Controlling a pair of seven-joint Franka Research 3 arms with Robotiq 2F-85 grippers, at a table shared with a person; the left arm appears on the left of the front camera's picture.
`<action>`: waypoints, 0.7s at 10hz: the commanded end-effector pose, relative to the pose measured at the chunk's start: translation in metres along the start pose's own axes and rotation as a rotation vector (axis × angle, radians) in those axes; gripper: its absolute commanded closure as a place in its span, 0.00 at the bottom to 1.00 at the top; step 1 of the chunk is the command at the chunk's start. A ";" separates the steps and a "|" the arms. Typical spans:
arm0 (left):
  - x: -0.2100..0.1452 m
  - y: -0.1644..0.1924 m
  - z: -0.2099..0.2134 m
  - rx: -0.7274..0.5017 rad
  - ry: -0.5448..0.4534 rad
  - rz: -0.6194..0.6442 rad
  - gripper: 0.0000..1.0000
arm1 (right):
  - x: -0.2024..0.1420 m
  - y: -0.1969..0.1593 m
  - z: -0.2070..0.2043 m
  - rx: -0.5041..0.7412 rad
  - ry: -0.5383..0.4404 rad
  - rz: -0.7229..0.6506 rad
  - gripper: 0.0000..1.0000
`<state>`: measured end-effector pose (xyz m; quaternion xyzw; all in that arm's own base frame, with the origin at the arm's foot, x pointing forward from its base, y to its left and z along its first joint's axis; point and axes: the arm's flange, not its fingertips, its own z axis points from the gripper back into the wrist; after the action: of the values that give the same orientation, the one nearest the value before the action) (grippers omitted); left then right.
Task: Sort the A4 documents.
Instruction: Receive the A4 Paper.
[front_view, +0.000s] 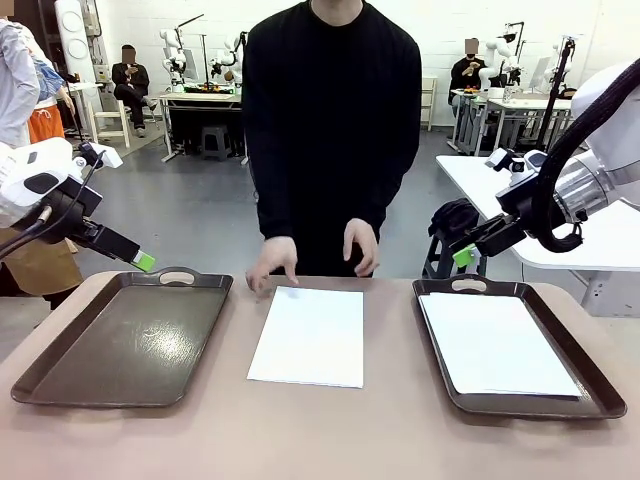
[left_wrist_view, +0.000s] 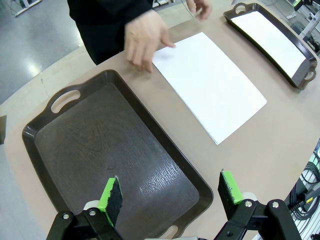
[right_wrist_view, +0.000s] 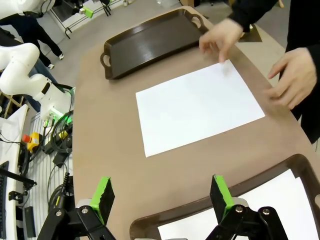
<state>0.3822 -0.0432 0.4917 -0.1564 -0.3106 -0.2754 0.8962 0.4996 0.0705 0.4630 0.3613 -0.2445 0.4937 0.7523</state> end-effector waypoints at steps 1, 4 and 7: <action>-0.001 0.002 -0.001 -0.008 -0.004 0.002 0.00 | 0.000 0.001 -0.002 0.002 0.001 0.007 0.00; -0.001 0.002 -0.001 -0.008 -0.004 0.002 0.00 | 0.000 0.001 -0.002 0.002 0.001 0.007 0.00; -0.001 0.002 -0.001 -0.008 -0.004 0.002 0.00 | 0.000 0.001 -0.002 0.002 0.001 0.007 0.00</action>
<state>0.3822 -0.0432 0.4917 -0.1564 -0.3106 -0.2754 0.8962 0.4996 0.0705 0.4630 0.3613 -0.2445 0.4937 0.7523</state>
